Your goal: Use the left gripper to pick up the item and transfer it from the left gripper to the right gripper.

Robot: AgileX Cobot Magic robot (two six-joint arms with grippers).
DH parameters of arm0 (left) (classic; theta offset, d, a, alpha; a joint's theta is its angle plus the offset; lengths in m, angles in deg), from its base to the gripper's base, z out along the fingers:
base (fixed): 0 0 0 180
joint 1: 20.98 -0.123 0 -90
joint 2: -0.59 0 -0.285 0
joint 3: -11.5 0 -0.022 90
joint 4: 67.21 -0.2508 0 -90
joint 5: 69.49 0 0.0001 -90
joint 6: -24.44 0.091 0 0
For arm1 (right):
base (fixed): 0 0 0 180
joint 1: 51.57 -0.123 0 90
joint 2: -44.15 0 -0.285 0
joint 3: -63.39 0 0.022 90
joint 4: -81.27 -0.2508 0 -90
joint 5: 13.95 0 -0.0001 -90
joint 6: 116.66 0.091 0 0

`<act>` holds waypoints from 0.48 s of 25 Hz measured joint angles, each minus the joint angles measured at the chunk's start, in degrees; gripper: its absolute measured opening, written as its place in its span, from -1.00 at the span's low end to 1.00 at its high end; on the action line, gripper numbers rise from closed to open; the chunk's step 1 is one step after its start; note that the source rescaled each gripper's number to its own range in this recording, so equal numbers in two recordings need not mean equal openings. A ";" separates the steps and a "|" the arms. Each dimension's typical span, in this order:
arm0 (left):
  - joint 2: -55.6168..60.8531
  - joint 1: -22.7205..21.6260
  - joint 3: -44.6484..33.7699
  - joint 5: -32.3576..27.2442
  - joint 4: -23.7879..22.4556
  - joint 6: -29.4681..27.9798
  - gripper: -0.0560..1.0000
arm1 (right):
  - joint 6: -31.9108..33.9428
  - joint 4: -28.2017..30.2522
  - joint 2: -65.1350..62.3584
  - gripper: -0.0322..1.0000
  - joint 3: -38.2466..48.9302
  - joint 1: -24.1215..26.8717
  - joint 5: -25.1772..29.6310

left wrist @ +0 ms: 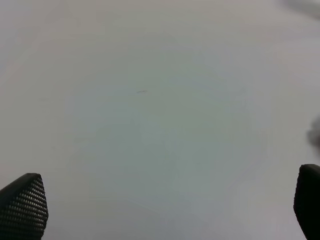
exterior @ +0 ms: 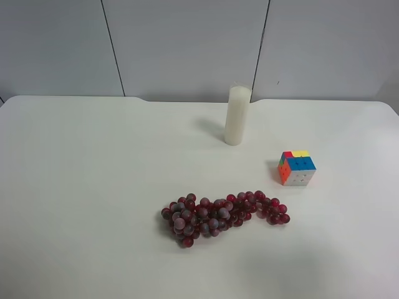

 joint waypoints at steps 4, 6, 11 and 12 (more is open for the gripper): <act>0.00 0.00 0.00 0.00 0.00 0.00 1.00 | 0.00 0.00 0.00 1.00 0.00 0.00 0.00; 0.00 0.00 0.00 0.00 0.00 0.00 1.00 | 0.00 0.00 0.00 1.00 0.00 0.00 0.00; 0.00 -0.09 0.00 0.00 0.00 0.00 1.00 | 0.00 0.00 0.00 1.00 0.00 1.98 0.00; 0.00 -0.34 0.00 0.00 0.00 0.00 1.00 | 0.00 0.00 0.00 1.00 0.00 2.92 0.00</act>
